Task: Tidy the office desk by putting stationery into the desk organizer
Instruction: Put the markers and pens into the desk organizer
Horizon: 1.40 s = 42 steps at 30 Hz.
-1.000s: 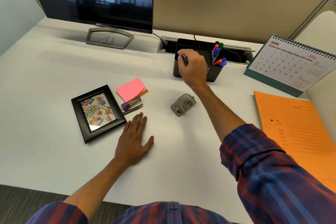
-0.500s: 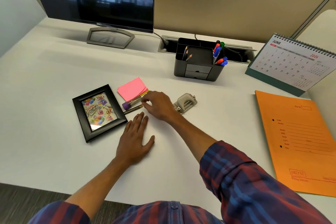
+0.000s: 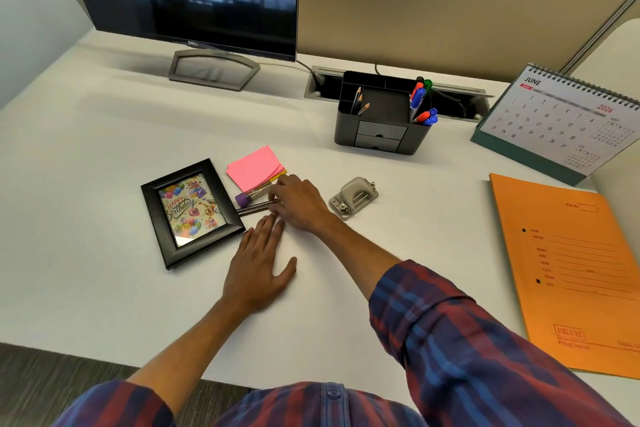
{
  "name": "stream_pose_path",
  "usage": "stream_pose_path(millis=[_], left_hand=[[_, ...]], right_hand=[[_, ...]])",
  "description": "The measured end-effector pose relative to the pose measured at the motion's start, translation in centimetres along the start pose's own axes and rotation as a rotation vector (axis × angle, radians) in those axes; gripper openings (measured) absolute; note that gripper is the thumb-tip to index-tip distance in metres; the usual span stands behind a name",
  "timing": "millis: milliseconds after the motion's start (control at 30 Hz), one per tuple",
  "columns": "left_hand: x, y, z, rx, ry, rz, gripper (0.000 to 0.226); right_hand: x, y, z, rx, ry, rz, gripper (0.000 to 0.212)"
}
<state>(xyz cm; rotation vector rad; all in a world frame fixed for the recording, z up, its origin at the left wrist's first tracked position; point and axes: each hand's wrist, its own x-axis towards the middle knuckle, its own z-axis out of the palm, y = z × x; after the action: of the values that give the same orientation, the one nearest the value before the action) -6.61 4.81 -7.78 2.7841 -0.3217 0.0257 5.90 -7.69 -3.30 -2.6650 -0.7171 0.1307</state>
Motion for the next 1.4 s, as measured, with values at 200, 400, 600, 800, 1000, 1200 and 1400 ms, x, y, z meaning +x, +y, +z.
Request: stream_pose_path(millis=[200,400,600,800,1000,1200,1400], left_hand=[[0.0,-0.1,0.1,0.005,-0.002,-0.009,0.077],[0.0,-0.2,0.2,0.005,-0.006,-0.009,0.077],[0.0,-0.2,0.2,-0.005,-0.005,-0.005,0.076],[-0.1,-0.2,0.3,0.008,-0.010,-0.002,0.076],[-0.1,-0.2,0.2,0.003,-0.013,0.000,0.076],[-0.1,-0.2,0.2,-0.002,-0.013,-0.002,0.076],[-0.1,-0.2,0.2,-0.003,-0.010,-0.003,0.076]], right_hand=[[0.0,1.1,-0.7,0.127,-0.087,0.099,0.017],[-0.3,2.7,-1.7,0.395,-0.051,0.174,0.016],[-1.4,3.9,-3.2,0.745,0.132,0.239,0.010],[-1.3,5.1,-6.6,0.850,0.398,0.239,0.012],[-0.4,7.4,-11.6,0.642,0.584,0.210,0.014],[0.2,9.5,-15.1,0.355,0.857,0.179,0.014],[1.2,10.8,-15.5,0.180,0.895,0.272,0.010]])
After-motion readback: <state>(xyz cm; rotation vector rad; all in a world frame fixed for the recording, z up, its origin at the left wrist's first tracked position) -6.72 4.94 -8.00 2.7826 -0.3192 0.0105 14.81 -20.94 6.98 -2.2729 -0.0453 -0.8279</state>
